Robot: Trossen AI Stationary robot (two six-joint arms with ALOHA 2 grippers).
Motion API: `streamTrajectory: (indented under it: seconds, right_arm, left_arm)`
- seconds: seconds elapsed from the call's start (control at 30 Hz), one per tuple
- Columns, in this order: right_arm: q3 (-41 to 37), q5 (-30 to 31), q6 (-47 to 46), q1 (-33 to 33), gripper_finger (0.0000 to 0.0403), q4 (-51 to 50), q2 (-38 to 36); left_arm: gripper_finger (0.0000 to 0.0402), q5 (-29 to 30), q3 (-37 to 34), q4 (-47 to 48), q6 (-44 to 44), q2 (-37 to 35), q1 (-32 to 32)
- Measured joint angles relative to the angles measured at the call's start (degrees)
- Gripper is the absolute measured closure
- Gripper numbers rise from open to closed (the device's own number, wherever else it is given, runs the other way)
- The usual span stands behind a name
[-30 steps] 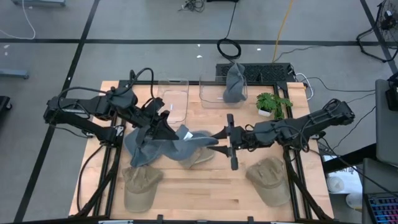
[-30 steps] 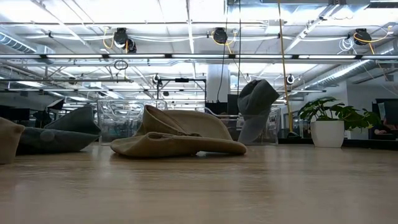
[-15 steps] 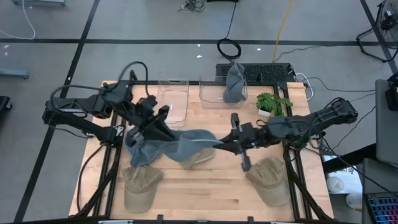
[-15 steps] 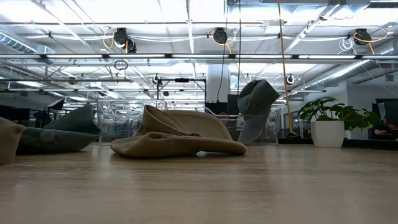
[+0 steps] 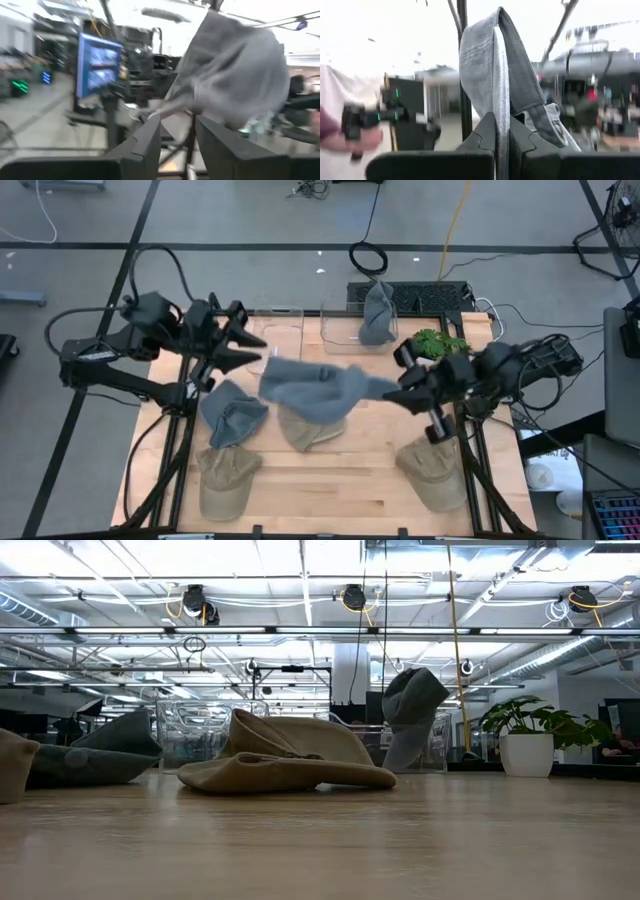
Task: Pick & Place hat
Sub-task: Put the bottom blue cap into the right transparent bin
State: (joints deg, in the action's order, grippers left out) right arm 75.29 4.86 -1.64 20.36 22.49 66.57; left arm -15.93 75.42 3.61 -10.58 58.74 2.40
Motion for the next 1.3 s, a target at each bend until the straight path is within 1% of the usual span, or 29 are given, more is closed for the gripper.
streamTrajectory:
  seconds: [0.07,0.17,0.33,0.4,0.5,0.63,0.7,0.83,0.93,1.03,1.17,1.3]
  right_arm:
    - [0.0,-0.47,0.74,-1.08,0.0402,3.76,0.25]
    - [0.02,-0.54,1.49,-2.74,0.0402,8.87,1.39]
    - [0.03,-3.9,2.46,-5.66,0.0402,20.27,4.46]
    - [0.04,-5.06,2.46,-6.81,0.0402,22.91,5.73]
    - [0.04,-5.03,2.23,-8.7,0.0403,26.11,7.98]
    - [0.04,-5.06,0.51,-10.77,0.0403,33.55,11.47]
    - [0.04,-5.14,-0.47,-11.58,0.0403,36.45,13.12]
    - [0.04,-5.38,-1.13,-12.93,0.0403,38.47,16.09]
    - [0.1,-8.57,-4.06,-14.05,0.0403,41.59,17.99]
    - [0.75,-11.17,-6.18,-14.41,0.0403,42.25,18.77]
    - [0.9,-14.27,-8.31,-14.43,0.0403,42.59,18.51]
    - [0.94,-16.17,-9.85,-14.62,0.0403,42.79,17.85]
  left_arm:
    - [0.0256,1.06,0.0,-1.01,1.99,0.02,0.55]
    - [0.0231,1.06,0.0,-2.39,3.59,0.62,1.42]
    - [0.0175,0.99,-0.04,-5.61,4.17,1.68,1.85]
    - [0.0153,0.98,-0.04,-6.68,4.54,1.87,1.85]
    - [0.0124,0.9,-0.04,-10.74,4.57,2.88,1.83]
    - [0.0097,0.9,-0.04,-13.77,3.29,3.83,1.83]
    - [0.0088,0.88,-0.04,-13.76,2.2,3.99,1.83]
    - [0.0078,0.78,0.02,-14.45,1.77,5.37,2.66]
    - [0.0078,1.01,-0.05,-14.44,1.05,6.85,3.53]
    - [0.0077,0.96,0.0,-14.24,-0.69,8.18,4.14]
    - [0.0077,1.01,0.0,-16.62,-1.78,10.63,4.17]
    - [0.0077,0.95,0.0,-23.3,-3.48,13.12,3.4]
